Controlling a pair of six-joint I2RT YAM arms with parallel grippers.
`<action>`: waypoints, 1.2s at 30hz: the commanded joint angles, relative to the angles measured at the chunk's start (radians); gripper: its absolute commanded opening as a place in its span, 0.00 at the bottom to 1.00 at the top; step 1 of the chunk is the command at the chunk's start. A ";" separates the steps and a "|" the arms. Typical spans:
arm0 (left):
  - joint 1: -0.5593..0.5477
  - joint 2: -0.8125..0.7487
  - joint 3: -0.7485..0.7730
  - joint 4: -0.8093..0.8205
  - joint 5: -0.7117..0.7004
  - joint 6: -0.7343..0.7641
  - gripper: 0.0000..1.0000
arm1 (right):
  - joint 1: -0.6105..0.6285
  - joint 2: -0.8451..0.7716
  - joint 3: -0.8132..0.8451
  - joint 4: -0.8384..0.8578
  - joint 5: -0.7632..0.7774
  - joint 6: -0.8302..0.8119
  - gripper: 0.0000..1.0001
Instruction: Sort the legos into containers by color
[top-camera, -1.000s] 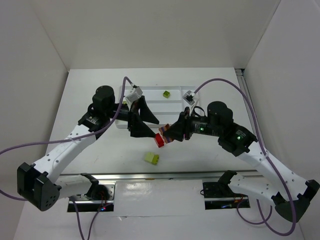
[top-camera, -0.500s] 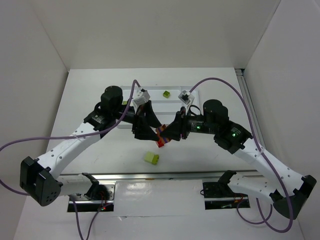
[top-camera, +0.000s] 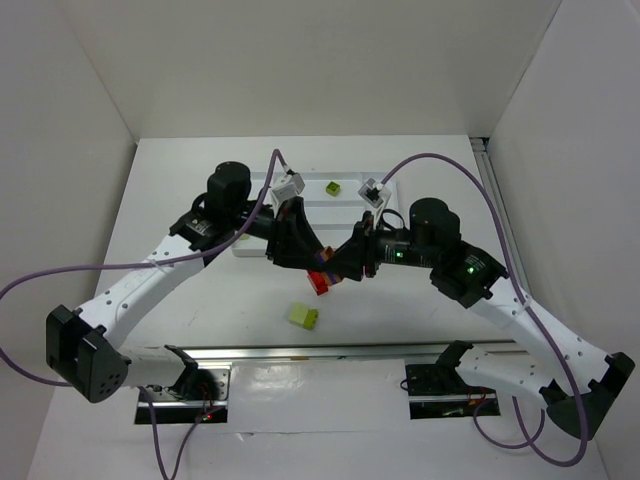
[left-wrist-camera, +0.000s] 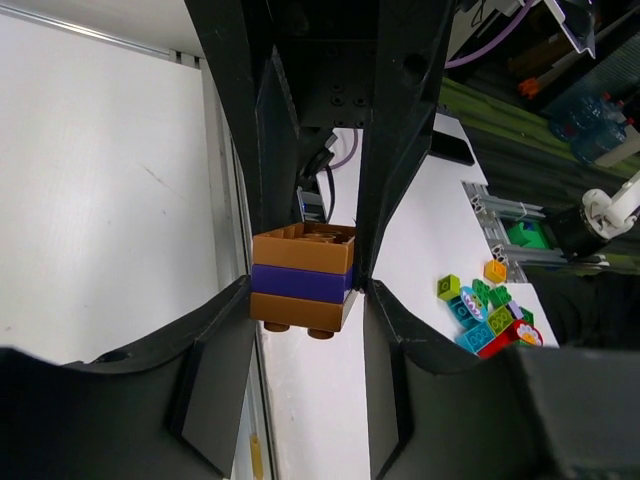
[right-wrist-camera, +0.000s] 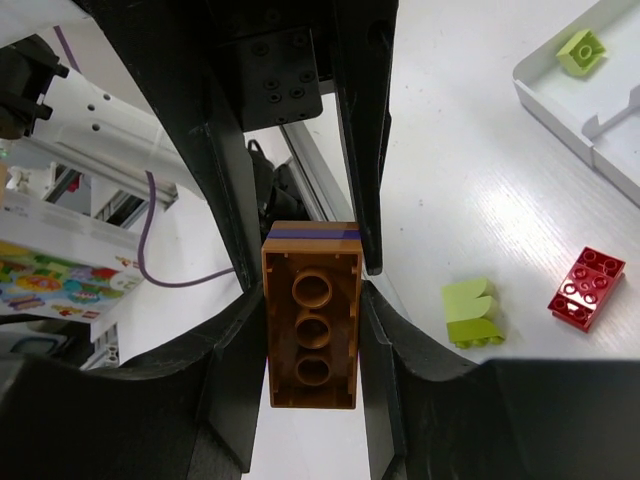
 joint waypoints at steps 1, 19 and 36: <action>-0.005 0.004 0.072 0.017 0.027 0.049 0.50 | 0.000 0.009 0.024 0.001 0.033 -0.019 0.35; 0.054 -0.027 0.025 0.048 0.054 0.029 0.60 | 0.000 -0.019 -0.003 -0.008 0.042 -0.028 0.35; 0.085 0.038 -0.026 0.189 0.122 -0.112 0.74 | 0.000 -0.028 0.007 0.012 0.032 -0.028 0.35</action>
